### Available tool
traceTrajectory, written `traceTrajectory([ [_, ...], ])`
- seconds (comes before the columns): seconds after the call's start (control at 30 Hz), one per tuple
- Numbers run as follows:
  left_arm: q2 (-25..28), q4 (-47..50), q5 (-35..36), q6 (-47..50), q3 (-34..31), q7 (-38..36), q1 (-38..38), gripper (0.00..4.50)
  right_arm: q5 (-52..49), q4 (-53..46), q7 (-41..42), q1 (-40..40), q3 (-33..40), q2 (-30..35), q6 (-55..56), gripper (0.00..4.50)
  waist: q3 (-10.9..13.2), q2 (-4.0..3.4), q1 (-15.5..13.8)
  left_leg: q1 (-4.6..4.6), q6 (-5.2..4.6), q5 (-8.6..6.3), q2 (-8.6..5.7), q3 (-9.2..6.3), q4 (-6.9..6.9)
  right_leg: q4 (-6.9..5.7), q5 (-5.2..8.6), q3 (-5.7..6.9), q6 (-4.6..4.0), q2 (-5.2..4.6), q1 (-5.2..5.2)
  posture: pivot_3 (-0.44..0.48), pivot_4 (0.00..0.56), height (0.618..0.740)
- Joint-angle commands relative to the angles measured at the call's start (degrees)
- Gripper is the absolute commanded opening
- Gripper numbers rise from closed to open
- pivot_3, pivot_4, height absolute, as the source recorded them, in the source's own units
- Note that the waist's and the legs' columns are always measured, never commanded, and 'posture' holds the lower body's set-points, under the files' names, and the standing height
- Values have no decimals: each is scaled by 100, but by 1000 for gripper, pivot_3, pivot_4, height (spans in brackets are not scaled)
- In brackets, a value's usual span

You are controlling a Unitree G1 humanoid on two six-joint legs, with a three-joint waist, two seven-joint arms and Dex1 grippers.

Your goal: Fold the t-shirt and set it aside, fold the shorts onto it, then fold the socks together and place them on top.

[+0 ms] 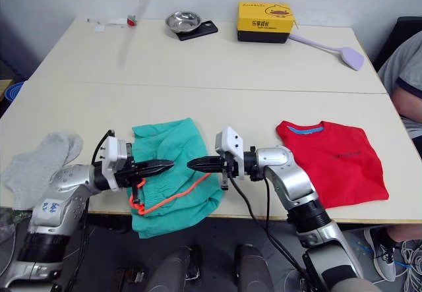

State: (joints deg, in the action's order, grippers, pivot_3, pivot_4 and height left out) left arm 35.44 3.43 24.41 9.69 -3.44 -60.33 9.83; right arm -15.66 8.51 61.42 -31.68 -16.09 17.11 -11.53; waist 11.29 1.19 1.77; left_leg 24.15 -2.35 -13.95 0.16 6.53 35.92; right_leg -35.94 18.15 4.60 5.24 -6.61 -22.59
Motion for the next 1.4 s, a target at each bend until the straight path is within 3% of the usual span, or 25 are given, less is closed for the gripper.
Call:
traceTrajectory([
  [0.03,-38,93,-274,-279,4,212,-311,0,539,577,-554,29,-125,-263,604,15,1,-2,0,5,0,0,-1,0,0,0,0,0,0,0,-3,0,150,740],
  [0.23,-5,-152,-777,-785,233,253,-709,0,751,964,-1006,14,94,-338,532,15,-3,-8,11,-3,-2,-1,-3,3,1,0,0,-4,0,-3,3,0,150,740],
  [0.3,24,-128,-535,-726,-31,254,-820,0,168,618,-1413,-75,785,-295,-345,15,-4,-13,11,-6,-1,-2,-2,3,0,-2,0,-6,0,-3,4,0,150,740],
  [0.37,33,93,-84,-538,-288,146,-927,0,-629,7,-1260,-140,1191,-71,-1643,363,-2,-16,7,-3,-6,-4,0,0,-2,-5,-1,-7,-1,-4,2,0,150,740],
  [0.43,42,439,479,-231,-617,122,-1028,0,-1321,-592,-889,-270,1334,339,-2871,933,4,-26,6,0,-7,-5,0,-2,-5,-2,0,-8,-2,-4,-3,0,150,740],
  [0.53,149,756,826,-59,-974,109,-1096,617,-1841,-791,-786,-656,1418,701,-4075,2060,6,-29,47,6,-26,-16,3,-3,-15,1,6,-7,-14,-4,-14,0,150,740],
  [0.67,224,1021,1189,130,-1400,196,-1068,1916,-2217,-289,-1055,-1278,1508,701,-5547,3493,7,-32,122,-1,-19,-10,6,-5,-32,-6,13,0,-27,-3,-16,0,150,740],
  [0.77,439,1263,1311,340,-1592,109,-1220,2897,-2081,190,-1356,-1753,1159,557,-6464,4500,7,-32,140,2,-20,-7,5,-5,-33,-4,14,2,-28,-3,-16,0,150,740],
  [0.87,524,1401,1351,368,-1742,79,-1389,3999,-1852,391,-1359,-1977,494,514,-6750,4500,9,-35,165,3,-21,-7,2,6,-33,-1,14,-5,-28,-4,-20,0,150,740],
  [0.93,533,1541,1301,221,-1763,-51,-1519,4443,-1787,493,-1284,-1976,206,422,-6724,4500,8,-35,158,4,-13,-3,2,6,-34,-1,14,-4,-28,-4,-22,0,150,740],
  [1.13,504,1751,1430,255,-1898,-20,-1786,4443,-1971,814,-1410,-2275,361,-360,-7214,4500,3,-28,186,1,-11,-8,5,14,-37,0,14,-9,-28,-1,-22,0,150,740],
  [1.4,471,1823,1414,384,-1816,61,-1771,4443,-1616,1802,-1838,-2520,641,-1125,-6913,4500,2,-27,239,-1,-11,-3,5,14,-48,-9,13,-9,-28,1,-30,0,150,740],
])
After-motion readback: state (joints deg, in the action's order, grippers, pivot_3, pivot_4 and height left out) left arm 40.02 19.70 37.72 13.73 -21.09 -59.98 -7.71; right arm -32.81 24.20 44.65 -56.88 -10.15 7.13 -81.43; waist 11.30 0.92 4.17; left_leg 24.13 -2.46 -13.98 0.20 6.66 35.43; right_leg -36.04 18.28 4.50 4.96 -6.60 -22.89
